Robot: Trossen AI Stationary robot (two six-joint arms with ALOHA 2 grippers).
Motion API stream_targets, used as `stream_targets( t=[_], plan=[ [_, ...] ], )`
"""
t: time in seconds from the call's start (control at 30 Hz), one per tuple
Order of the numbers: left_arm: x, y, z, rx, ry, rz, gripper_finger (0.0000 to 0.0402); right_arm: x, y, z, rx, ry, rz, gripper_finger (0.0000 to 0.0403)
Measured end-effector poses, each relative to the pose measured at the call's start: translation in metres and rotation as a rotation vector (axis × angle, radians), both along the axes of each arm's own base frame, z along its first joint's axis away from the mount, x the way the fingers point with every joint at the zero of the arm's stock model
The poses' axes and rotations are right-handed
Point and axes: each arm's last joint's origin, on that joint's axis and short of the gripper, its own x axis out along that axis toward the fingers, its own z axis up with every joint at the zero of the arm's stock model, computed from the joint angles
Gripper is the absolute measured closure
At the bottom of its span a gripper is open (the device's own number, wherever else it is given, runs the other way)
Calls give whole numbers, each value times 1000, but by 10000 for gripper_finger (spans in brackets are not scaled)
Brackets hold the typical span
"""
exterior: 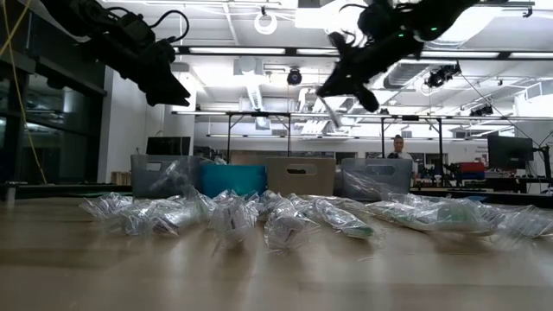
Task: Pick & Place Toothbrushes
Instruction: Put the purple toothbrush into the white bin
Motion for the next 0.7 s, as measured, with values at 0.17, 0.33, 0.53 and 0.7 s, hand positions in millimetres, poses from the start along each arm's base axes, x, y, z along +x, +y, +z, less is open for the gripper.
stream_targets(
  t=[0.17, 0.33, 0.53, 0.7],
  plan=[
    [1, 1, 2, -10, -25, 17, 183, 29, -26, 6, -24, 39, 62, 399],
    [1, 1, 3, -12, -30, 20, 183, 54, -46, 3, -55, 149, 120, 399],
    [1, 1, 3, -15, -31, 22, 183, 72, -63, -18, -66, 319, 154, 399],
    [1, 1, 3, -15, -30, 22, 183, 79, -69, -39, -41, 366, 173, 399]
  ],
)
